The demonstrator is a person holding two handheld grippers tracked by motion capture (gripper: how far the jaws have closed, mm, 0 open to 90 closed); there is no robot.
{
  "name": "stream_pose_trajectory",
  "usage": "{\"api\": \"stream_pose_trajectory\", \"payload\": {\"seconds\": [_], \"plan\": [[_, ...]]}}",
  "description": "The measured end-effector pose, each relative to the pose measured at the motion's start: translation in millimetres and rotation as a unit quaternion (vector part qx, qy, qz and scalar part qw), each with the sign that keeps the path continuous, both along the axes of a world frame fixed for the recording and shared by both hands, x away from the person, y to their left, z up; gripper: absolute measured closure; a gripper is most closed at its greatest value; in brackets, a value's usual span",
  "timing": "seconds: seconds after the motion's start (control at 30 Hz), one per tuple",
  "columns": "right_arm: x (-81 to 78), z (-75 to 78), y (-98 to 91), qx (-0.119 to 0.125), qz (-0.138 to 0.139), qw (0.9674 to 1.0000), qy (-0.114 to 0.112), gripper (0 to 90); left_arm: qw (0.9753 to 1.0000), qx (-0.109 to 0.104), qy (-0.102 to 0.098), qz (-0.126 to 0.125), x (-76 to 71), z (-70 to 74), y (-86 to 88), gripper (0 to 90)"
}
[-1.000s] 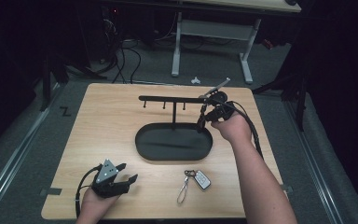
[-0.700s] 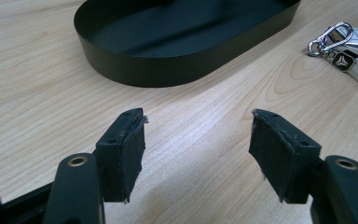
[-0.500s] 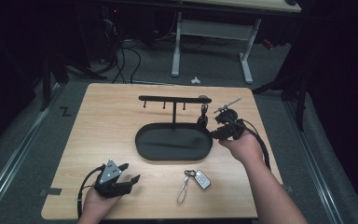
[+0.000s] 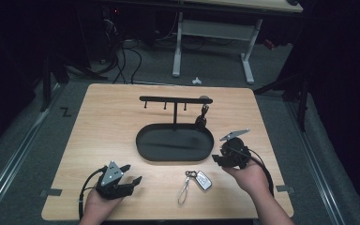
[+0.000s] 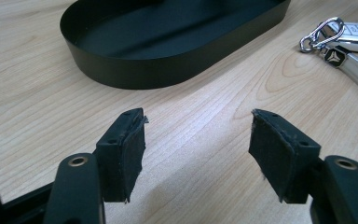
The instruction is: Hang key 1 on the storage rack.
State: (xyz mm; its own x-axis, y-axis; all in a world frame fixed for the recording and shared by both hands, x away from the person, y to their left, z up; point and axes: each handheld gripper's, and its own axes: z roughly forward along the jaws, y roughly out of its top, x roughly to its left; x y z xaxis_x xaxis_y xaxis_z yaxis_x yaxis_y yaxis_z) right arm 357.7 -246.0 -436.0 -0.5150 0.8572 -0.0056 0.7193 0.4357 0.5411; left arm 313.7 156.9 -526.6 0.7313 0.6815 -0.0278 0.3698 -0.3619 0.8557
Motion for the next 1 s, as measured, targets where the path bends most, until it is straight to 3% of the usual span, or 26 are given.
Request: {"api": "stream_pose_trajectory", "payload": {"seconds": [0.03, 0.07, 0.33, 0.57, 0.6, 0.63, 0.67, 0.8, 0.9, 1.0], "plan": [[0.0, 0.0, 0.0, 0.0, 0.0, 1.0, 0.0, 55.5, 1.0, 0.0, 0.0, 0.0, 0.0, 0.0, 0.0, 36.2], [-7.0, -5.9, -1.2, 0.021, 0.002, 0.9997, -0.01, 54.5, 1.0, -0.001, -0.001, 0.0, -0.5, 0.0, -0.4, 36.2], [-31.9, -29.0, 0.4, 0.053, 0.021, 0.997, -0.052, 53.4, 1.0, 0.0, 0.003, 0.001, -5.0, -0.3, -2.4, 36.2], [-49.9, -46.2, 8.8, 0.045, 0.045, 0.9956, -0.069, 51.2, 1.0, 0.002, 0.001, 0.005, -12.2, 0.7, -6.1, 36.2], [-56.6, -44.8, 12.2, 0.043, 0.061, 0.9933, -0.088, 52.2, 1.0, 0.007, -0.001, 0.001, -13.4, 1.1, -8.4, 36.2], [-59.6, -45.1, 13.1, 0.061, 0.06, 0.9918, -0.095, 52.3, 0.9999, 0.011, -0.002, -0.002, -13.8, 1.2, -9.5, 36.2], [-61.6, -46.7, 15.5, 0.072, 0.064, 0.991, -0.093, 52.5, 0.9999, 0.013, -0.005, -0.002, -13.9, 1.0, -10.6, 36.2], [-64.1, -54.0, 30.2, 0.064, 0.092, 0.9889, -0.097, 54.1, 0.9999, 0.012, -0.004, -0.002, -12.7, 0.9, -11.4, 36.1], [-63.2, -58.3, 37.5, 0.079, 0.096, 0.9878, -0.094, 56.5, 0.9999, 0.013, -0.008, -0.003, -13.6, 1.8, -10.8, 36.2], [-61.3, -63.2, 43.6, 0.074, 0.098, 0.9879, -0.095, 58.9, 0.9999, 0.011, -0.009, -0.002, -13.8, 2.3, -8.8, 36.2]]}}
